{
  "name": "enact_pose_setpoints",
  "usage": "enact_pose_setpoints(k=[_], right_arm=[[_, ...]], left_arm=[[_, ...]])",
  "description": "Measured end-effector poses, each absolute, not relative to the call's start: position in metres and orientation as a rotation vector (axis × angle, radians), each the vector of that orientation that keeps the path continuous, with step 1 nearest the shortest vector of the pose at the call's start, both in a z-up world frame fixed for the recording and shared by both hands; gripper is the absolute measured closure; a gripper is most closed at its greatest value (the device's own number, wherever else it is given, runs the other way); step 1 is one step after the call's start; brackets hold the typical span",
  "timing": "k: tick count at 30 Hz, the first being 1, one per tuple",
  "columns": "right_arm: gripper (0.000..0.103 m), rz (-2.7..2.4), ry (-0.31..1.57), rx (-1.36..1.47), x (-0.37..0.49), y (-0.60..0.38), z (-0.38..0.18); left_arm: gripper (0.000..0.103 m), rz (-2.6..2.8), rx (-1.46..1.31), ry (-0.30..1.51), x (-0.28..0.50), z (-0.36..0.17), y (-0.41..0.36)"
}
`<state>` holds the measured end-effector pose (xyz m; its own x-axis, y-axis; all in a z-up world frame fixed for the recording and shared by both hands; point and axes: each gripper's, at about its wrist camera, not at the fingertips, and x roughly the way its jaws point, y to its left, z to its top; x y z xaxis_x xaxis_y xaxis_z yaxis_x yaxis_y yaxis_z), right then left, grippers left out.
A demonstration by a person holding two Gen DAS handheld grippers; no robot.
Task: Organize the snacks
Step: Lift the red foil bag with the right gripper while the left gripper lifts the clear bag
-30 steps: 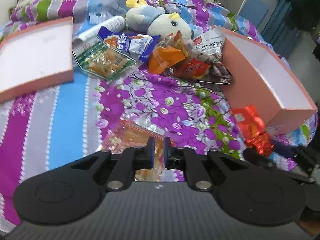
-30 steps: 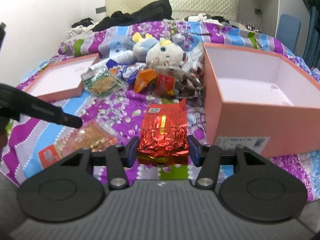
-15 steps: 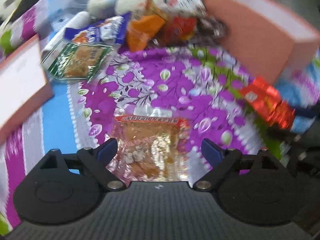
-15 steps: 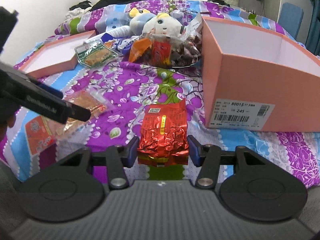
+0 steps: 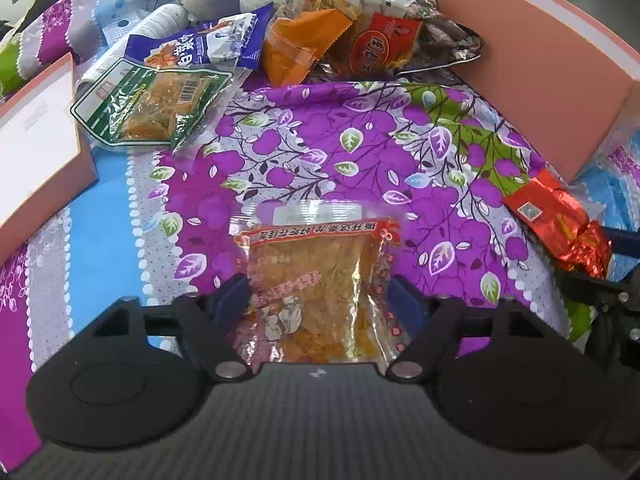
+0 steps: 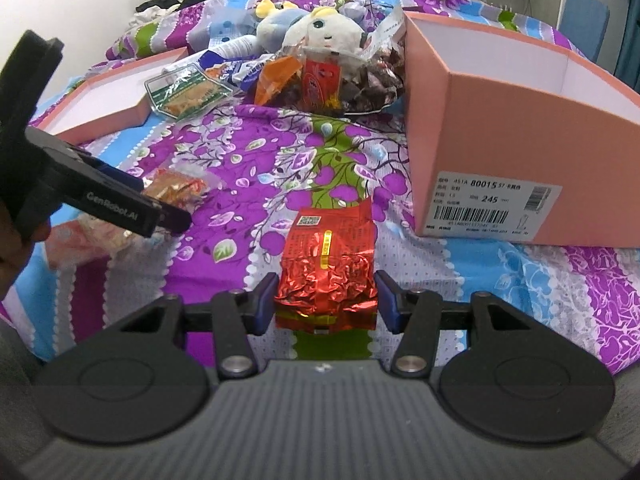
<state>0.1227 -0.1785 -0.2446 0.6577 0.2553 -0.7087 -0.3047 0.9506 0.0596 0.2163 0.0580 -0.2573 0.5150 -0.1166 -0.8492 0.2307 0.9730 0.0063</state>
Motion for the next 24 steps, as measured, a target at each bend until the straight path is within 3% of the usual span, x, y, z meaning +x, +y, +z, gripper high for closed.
enact_pose_setpoints(k=[8,17,24], right_arm=[[0.049,0.327,0.789,-0.054,0.124,-0.178,-0.242],[0.049,0.333,0.744,-0.036,0.118,-0.183,-0.217],[0.049,0.337,0.673,-0.006,0.104,-0.189,-0.177]], left_arm=[[0.062,-0.169,0.117,1.002,0.218,-0.249,0.057],[0.064,-0.116,-0.012,1.045,0.204,-0.222,0.059],[0.064,-0.122,-0.066,0.977,0.176,-0.178,0.047]])
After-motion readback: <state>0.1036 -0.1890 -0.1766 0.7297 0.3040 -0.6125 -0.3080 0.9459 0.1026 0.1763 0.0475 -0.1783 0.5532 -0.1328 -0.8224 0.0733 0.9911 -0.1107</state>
